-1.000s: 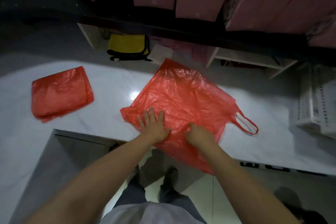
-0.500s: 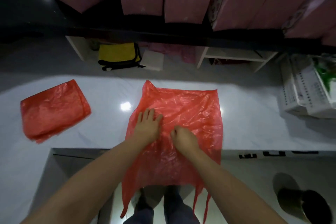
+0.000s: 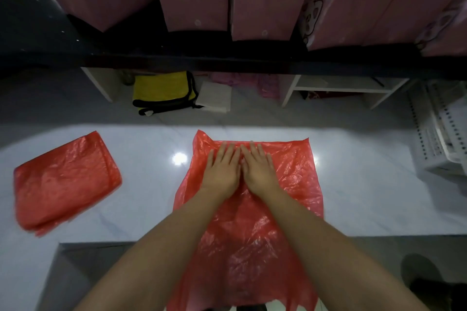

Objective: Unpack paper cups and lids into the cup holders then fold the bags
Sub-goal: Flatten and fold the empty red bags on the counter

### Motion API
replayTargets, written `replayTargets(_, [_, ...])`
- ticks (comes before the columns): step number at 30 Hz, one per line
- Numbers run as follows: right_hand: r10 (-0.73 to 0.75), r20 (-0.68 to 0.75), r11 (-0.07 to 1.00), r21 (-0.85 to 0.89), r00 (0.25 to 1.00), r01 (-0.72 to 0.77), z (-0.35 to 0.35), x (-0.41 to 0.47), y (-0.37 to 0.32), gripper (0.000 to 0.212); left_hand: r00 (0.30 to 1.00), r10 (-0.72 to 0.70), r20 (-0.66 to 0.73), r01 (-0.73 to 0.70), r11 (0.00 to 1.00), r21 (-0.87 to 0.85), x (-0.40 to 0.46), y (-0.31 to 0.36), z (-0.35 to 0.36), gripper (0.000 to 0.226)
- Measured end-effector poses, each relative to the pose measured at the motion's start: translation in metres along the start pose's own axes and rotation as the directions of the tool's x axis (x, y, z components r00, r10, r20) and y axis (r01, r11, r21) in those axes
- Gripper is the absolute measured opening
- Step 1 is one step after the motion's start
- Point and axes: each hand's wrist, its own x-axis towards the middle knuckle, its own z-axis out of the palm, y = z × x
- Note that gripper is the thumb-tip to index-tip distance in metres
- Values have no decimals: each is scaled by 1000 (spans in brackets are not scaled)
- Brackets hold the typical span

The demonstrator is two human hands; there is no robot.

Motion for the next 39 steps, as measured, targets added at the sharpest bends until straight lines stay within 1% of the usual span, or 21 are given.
replayTargets(2, [11, 36, 995, -95, 999, -7, 13, 6, 13, 55, 999, -28, 30, 29, 1000, -4, 4, -17, 12, 59])
replayTargets(3, [6, 31, 990, -138, 1000, -2, 19, 7, 20, 57, 999, -37, 18, 37, 999, 12, 4, -28, 16, 61])
replayTargets(6, [-5, -35, 977, -213, 999, -2, 24, 7, 39, 62, 994, -98, -54, 103, 991, 89, -1, -52, 22, 67])
replayTargets(8, [8, -84, 969, -246, 996, -28, 21, 4, 58, 64, 983, -165, -85, 171, 982, 74, -5, -62, 23, 68])
replayTargets(11, [42, -114, 968, -243, 993, -68, 10, -1, 84, 65, 933, -334, -134, 333, 942, -25, -10, -76, 20, 65])
replayTargets(12, [43, -122, 969, -236, 992, -72, 8, -1, 88, 64, 923, -357, -146, 356, 934, -38, -11, -81, 19, 65])
replayTargets(15, [43, -130, 970, -233, 991, -72, 7, 2, 90, 64, 922, -348, -170, 348, 937, -29, -11, -87, 18, 65])
replayTargets(18, [36, -100, 972, -229, 994, -58, 5, 11, 88, 64, 922, -348, -169, 348, 937, -30, -9, -84, 19, 69])
replayTargets(21, [39, -39, 979, -199, 998, -46, -5, 26, 78, 64, 893, -423, -153, 414, 906, -88, -3, -83, 7, 69])
replayTargets(22, [37, -27, 982, -187, 999, -41, -8, 29, 72, 64, 879, -445, -171, 431, 895, -113, 2, -79, 1, 68])
replayTargets(23, [24, -28, 983, -182, 999, -29, -9, 32, 65, 63, 881, -426, -204, 414, 905, -99, 7, -73, -6, 67])
replayTargets(24, [2, -34, 983, -181, 999, -8, -10, 34, 56, 62, 905, -356, -234, 354, 934, -53, 12, -62, -11, 65])
replayTargets(25, [-23, -41, 984, -178, 999, 15, -11, 34, 47, 61, 939, -251, -235, 257, 966, -1, 15, -48, -12, 62])
replayTargets(26, [-48, -51, 984, -176, 998, 39, -11, 33, 37, 60, 967, -145, -208, 155, 987, 31, 18, -35, -9, 61])
replayTargets(27, [-69, -60, 983, -174, 996, 58, -8, 32, 27, 60, 984, -79, -159, 86, 996, 35, 17, -24, -2, 60])
replayTargets(28, [-80, -60, 983, -169, 995, 69, -4, 29, 19, 59, 993, -66, -102, 69, 997, 27, 16, -16, 6, 59])
replayTargets(29, [-82, -47, 984, -162, 996, 73, 2, 26, 13, 59, 995, -88, -51, 89, 996, 22, 13, -14, 15, 58])
replayTargets(30, [-80, -24, 985, -158, 997, 75, 8, 23, 12, 59, 992, -119, -31, 120, 992, 30, 9, -15, 23, 58])
replayTargets(33, [-68, 6, 973, -223, 998, 67, 20, 12, 34, 61, 982, -167, -84, 173, 982, 75, 2, -29, 33, 58])
replayTargets(36, [-47, -62, 969, -247, 997, 30, 11, 11, 74, 63, 980, -160, -115, 170, 982, 80, 5, -40, 31, 62])
replayTargets(39, [-59, -122, 959, -283, 991, 22, -4, 20, 107, 64, 982, -139, -131, 153, 983, 101, 15, -46, 28, 65])
